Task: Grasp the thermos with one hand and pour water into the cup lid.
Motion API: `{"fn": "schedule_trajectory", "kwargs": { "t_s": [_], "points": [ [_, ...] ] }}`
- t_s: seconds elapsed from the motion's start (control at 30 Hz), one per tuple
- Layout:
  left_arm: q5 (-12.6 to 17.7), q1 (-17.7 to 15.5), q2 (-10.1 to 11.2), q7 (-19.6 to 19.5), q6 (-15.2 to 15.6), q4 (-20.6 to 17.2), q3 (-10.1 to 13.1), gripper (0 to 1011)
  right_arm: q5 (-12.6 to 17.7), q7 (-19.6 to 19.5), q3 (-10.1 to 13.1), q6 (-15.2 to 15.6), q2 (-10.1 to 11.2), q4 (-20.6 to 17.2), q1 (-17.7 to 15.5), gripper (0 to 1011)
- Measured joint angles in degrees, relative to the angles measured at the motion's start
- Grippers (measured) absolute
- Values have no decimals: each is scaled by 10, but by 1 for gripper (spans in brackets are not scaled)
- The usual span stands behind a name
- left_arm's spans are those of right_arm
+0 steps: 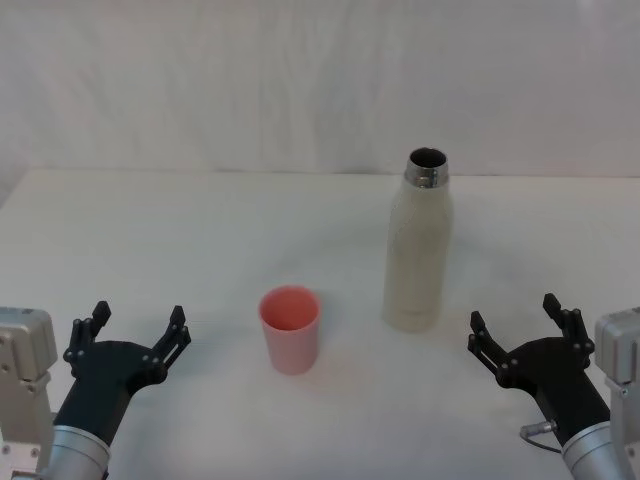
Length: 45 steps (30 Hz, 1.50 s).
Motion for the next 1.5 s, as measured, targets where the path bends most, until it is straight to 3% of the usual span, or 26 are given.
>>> {"fn": "schedule_trajectory", "kwargs": {
  "t_s": [1.5],
  "points": [
    [0, 0, 0, 0, 0, 0, 0, 1001, -2, 5, 1, 4, -2, -1, 2, 1000]
  ]
}}
